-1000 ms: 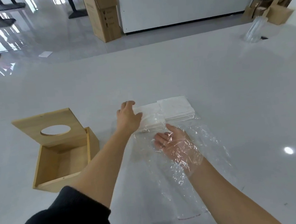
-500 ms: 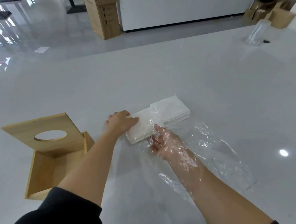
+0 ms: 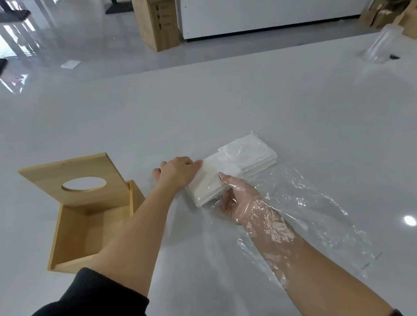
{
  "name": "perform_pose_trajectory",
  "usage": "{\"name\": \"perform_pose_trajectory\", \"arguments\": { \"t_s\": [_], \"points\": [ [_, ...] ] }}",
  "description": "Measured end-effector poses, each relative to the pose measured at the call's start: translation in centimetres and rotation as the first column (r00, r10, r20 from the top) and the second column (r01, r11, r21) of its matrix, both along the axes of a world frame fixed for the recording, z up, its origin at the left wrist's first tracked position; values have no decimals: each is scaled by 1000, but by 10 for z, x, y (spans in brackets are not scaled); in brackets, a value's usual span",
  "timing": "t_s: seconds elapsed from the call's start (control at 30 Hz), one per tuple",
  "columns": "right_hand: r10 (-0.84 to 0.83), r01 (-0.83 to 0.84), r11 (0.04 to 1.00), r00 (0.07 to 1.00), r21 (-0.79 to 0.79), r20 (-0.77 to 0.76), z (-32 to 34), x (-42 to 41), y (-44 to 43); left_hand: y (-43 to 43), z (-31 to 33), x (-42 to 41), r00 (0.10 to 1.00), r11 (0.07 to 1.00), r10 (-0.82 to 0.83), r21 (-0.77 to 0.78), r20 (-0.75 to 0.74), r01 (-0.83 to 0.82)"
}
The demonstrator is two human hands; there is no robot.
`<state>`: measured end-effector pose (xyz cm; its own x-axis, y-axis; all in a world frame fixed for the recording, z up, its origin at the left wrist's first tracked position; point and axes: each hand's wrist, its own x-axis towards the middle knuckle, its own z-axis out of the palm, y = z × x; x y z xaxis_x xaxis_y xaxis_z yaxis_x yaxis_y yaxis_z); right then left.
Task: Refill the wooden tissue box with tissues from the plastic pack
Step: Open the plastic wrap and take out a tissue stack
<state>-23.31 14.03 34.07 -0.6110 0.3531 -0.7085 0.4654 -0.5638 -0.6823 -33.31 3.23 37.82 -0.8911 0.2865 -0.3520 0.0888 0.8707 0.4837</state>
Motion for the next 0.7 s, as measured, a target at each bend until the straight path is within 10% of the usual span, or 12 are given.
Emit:
{"name": "perform_pose_trajectory", "arguments": {
  "t_s": [0.4, 0.7],
  "points": [
    [-76, 83, 977, 996, 194, -44, 10, 11, 0, 2, -9, -4, 979, 980, 189, 79, -72, -183],
    [-49, 60, 973, 997, 224, -54, 14, 27, 24, -3, 18, 16, 995, 962, -4, -271, -103, -24]
  ]
}}
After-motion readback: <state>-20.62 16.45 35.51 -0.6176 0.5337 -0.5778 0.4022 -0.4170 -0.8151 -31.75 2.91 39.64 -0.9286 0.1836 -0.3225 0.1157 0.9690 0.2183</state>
